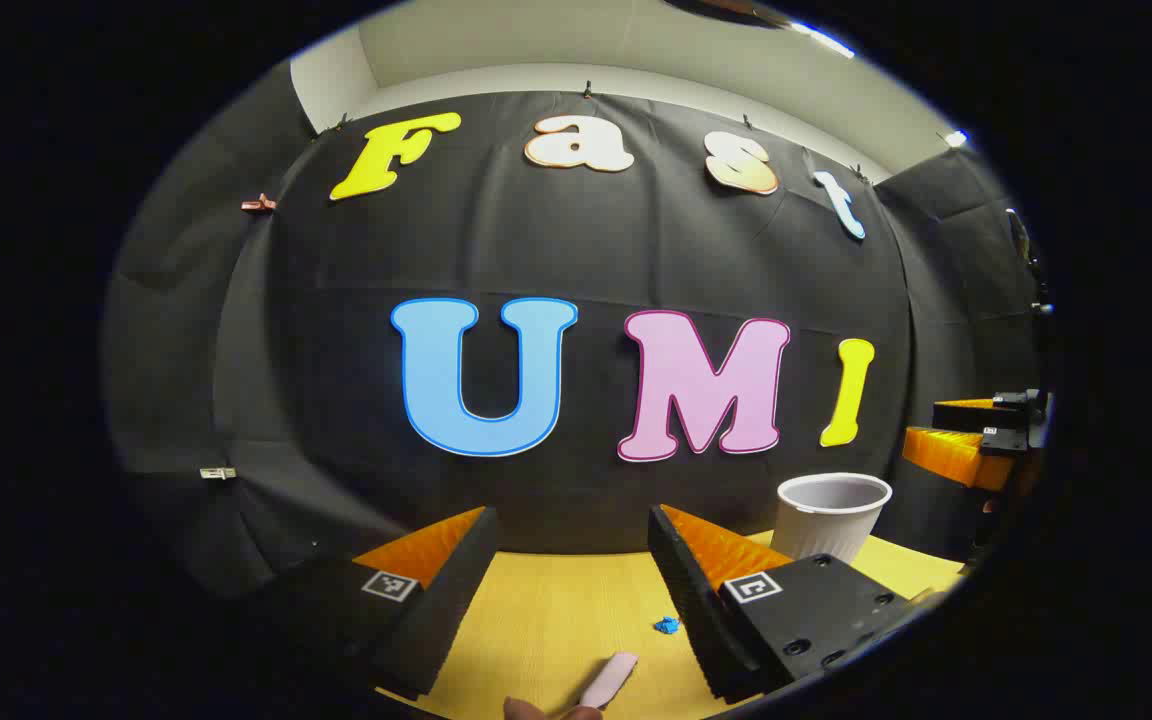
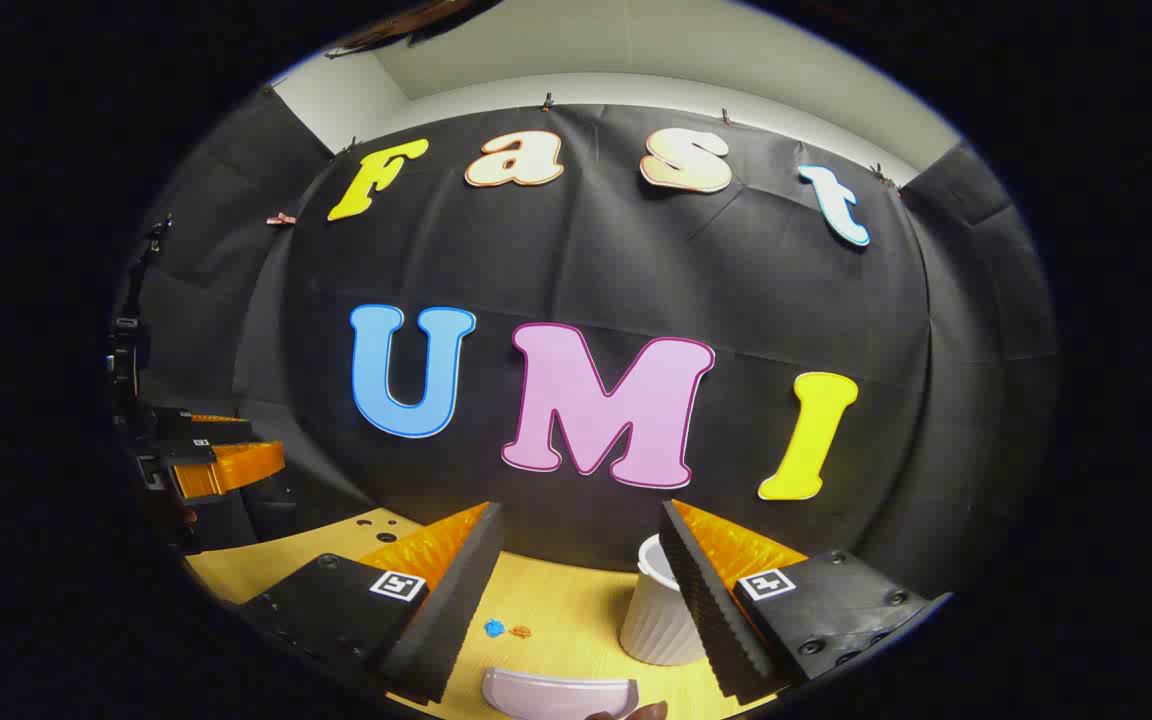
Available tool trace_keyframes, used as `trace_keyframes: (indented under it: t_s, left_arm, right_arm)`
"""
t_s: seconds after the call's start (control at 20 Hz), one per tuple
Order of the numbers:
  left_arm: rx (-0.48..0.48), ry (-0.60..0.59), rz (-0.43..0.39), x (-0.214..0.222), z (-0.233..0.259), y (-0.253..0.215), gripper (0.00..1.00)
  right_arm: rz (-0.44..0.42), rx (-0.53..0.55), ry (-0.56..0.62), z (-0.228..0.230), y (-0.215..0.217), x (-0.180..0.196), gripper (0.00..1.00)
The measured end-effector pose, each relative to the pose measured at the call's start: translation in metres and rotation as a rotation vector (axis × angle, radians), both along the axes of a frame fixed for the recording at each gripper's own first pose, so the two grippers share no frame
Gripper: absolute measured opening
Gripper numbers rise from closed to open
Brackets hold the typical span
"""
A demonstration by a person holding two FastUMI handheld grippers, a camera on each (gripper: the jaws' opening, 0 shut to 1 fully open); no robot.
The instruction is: Pick up the small broom and dustpan from the desktop, sweep the trash into the dustpan with the broom, and then empty the trash into the garbage bin.
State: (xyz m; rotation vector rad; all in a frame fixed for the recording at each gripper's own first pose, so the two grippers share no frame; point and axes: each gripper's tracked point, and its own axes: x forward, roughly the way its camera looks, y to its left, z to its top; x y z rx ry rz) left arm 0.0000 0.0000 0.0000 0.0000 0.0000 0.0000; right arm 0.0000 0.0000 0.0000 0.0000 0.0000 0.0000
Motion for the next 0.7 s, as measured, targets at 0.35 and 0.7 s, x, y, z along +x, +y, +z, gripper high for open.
trace_keyframes:
  t_s: [0.35,0.7]
  left_arm:
    - [0.006,0.021,0.001,-0.001,-0.007,0.008,0.95]
    - [0.008,0.032,-0.004,-0.001,-0.012,0.010,0.95]
  right_arm:
    - [0.019,-0.007,0.020,-0.005,0.011,0.002,0.97]
    - [0.024,-0.006,0.041,-0.011,0.017,0.000,0.97]
